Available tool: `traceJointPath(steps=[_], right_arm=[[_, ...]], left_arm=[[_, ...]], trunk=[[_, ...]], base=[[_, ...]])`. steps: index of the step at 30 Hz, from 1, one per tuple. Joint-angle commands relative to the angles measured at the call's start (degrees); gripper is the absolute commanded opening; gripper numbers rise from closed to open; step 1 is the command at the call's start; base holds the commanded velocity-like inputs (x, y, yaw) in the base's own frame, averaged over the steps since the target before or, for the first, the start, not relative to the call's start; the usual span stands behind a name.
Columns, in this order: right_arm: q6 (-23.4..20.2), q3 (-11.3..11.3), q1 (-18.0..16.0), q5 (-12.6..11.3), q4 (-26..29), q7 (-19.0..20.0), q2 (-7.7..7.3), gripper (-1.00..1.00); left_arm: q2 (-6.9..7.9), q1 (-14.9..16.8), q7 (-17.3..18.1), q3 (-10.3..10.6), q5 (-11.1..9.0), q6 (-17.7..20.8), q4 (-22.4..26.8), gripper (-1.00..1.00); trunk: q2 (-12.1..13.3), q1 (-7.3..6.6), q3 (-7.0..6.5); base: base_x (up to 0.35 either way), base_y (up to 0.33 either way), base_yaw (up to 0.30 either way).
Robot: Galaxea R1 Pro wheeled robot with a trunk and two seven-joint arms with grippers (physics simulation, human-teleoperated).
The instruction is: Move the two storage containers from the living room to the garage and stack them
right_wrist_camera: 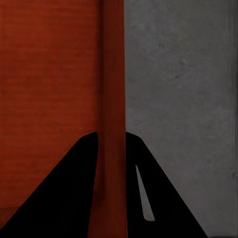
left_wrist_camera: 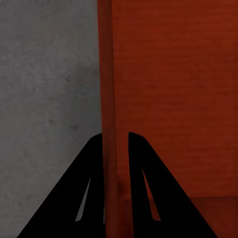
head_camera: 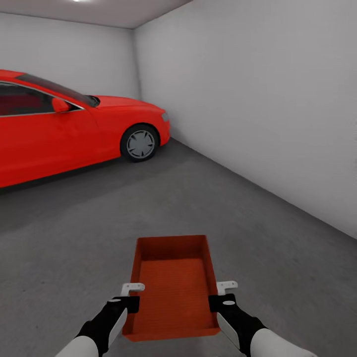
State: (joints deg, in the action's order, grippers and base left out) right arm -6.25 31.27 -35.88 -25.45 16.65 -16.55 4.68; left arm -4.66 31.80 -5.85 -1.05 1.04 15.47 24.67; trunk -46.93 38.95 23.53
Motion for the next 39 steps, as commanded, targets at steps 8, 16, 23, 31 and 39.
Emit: traceJointPath(steps=[8, 16, 23, 31, 39], right_arm=[[-0.43, 1.07, -0.07, -0.74, -0.57, -1.39, -0.9, -1.0], [-0.43, 1.07, -0.07, -0.74, -0.57, -1.47, -0.9, -1.0], [-0.43, 1.07, -0.07, -0.74, -0.57, -1.47, -0.9, -1.0], [-0.43, 1.07, -0.07, -0.74, -0.57, -1.47, -0.9, -1.0], [-0.43, 1.07, -0.07, -0.74, -0.57, -1.47, -0.9, -1.0]], left_arm=[[0.01, 0.01, -0.57, 1.41, 0.36, 0.26, 0.21, -1.0], [0.01, 0.0, -0.57, 1.41, 0.36, 0.26, 0.21, -1.0], [0.01, 0.0, -0.57, 1.41, 0.36, 0.26, 0.21, -1.0], [0.0, -0.01, -0.57, 1.41, 0.36, 0.26, 0.21, -1.0], [0.0, -0.02, -0.57, 1.41, 0.36, 0.26, 0.21, -1.0]], trunk=[[-0.05, 0.01, 0.06], [-0.05, 0.01, 0.06], [-0.05, 0.01, 0.06], [-0.05, 0.01, 0.06], [-0.05, 0.01, 0.06]], base=[[0.0, 0.0, -0.102], [0.0, 0.0, -0.164], [0.0, 0.0, -0.244], [0.0, 0.0, -0.246], [0.0, 0.0, -0.245]])
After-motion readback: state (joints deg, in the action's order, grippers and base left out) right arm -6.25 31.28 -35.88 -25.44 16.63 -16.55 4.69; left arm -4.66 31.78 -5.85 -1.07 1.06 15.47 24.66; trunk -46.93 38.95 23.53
